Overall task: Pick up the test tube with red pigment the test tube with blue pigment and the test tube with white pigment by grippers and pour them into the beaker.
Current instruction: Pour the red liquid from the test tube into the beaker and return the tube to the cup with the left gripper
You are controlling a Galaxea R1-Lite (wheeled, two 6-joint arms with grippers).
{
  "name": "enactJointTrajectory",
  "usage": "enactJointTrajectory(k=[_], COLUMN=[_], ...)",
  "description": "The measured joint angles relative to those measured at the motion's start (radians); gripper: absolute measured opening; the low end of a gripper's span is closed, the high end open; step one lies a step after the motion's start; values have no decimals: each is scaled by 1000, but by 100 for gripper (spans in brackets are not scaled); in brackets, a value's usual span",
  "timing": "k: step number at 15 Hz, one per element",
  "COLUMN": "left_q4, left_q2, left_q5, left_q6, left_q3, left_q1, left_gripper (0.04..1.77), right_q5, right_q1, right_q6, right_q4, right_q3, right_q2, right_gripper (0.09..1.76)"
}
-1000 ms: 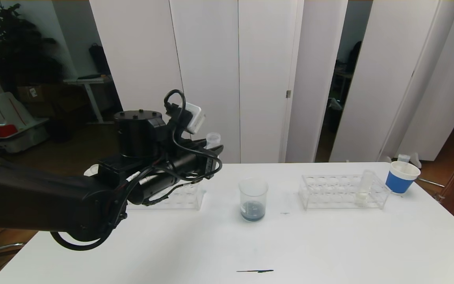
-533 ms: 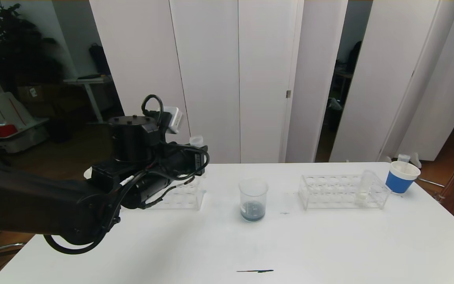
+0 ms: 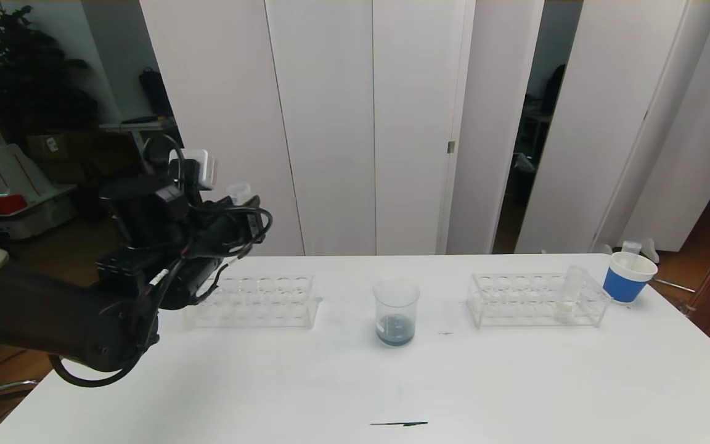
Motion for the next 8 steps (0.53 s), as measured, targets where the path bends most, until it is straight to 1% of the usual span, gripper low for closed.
enactJointTrajectory(k=[1,2,3,4,5,7,8], left_q4=[-47,-89,-107,-106,-106,-98,-93], left_q2=[18,37,51,58,59,49,42], left_q5=[24,36,32,11,-51,-240,-320], left_q6=[26,58,74,77,78,76,79], left_q3=[3,7,13,26,40,64,74], left_q1=[42,86,119,137,146,158,174], left_gripper=[57,57,57,57,57,57,57], right_q5=[0,0,0,0,0,0,0], right_q1=[0,0,0,0,0,0,0], right_q6=[0,0,0,0,0,0,0], right_q4=[0,0,0,0,0,0,0], right_q3=[0,0,0,0,0,0,0], right_q2=[0,0,0,0,0,0,0], right_gripper=[175,175,175,175,175,175,175])
